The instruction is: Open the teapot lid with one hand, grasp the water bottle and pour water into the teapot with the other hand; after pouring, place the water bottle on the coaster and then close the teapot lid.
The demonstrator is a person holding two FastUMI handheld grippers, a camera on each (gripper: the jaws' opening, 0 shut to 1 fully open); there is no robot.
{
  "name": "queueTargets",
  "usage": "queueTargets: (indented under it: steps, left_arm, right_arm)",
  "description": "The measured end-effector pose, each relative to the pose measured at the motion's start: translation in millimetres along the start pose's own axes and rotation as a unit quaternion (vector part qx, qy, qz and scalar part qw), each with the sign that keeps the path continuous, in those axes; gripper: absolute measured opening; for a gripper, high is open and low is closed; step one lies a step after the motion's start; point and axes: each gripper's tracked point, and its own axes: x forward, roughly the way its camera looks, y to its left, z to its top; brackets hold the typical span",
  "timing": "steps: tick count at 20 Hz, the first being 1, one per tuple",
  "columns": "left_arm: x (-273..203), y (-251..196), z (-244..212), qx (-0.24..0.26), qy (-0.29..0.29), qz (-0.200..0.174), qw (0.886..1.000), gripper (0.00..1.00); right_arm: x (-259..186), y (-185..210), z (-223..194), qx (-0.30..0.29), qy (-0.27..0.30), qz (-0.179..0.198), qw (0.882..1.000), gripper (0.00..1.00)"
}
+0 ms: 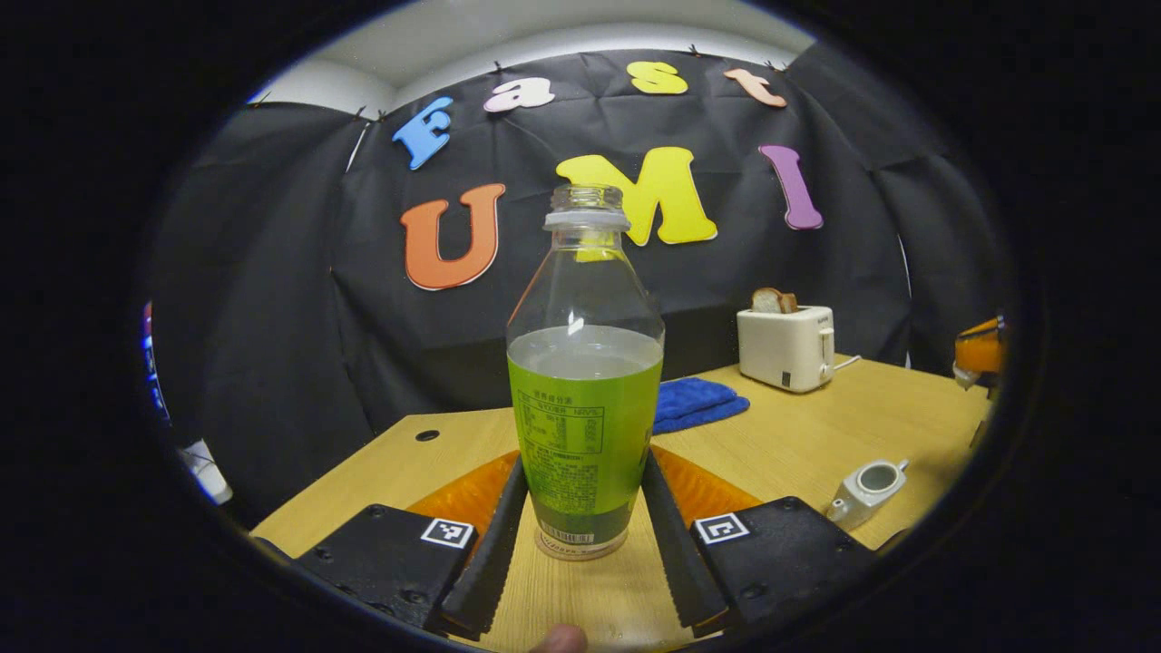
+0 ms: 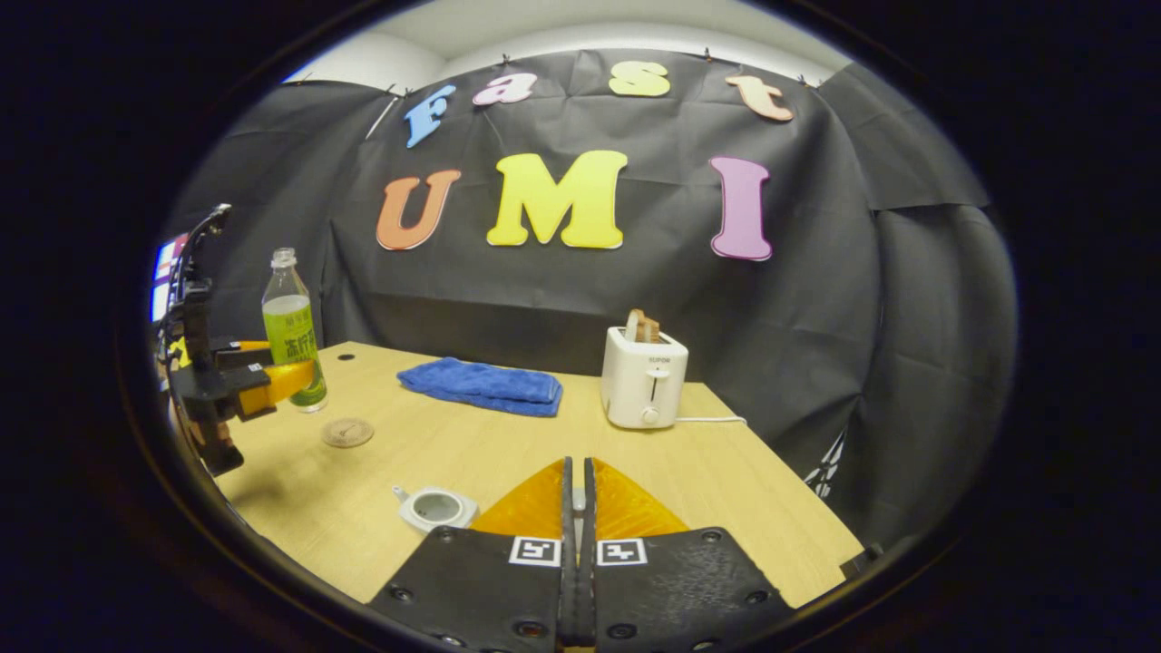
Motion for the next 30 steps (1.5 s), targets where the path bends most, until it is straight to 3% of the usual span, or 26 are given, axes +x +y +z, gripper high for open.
queueTargets:
  steps: [6, 13, 30]
  left_arm:
    - [38, 9, -22, -0.050, 0.015, -0.002, 0.999, 0.74]
    - [62, 16, -46, -0.058, 0.042, 0.001, 0.997, 0.75]
    - [68, 21, -78, -0.062, 0.090, 0.018, 0.994, 0.79]
  right_arm:
    - [6, -4, -5, 0.006, 0.009, -0.007, 1.000, 0.00]
    - [12, -9, -13, 0.013, 0.021, -0.013, 1.000, 0.00]
    - [17, -11, -18, 0.017, 0.029, -0.010, 0.999, 0.00]
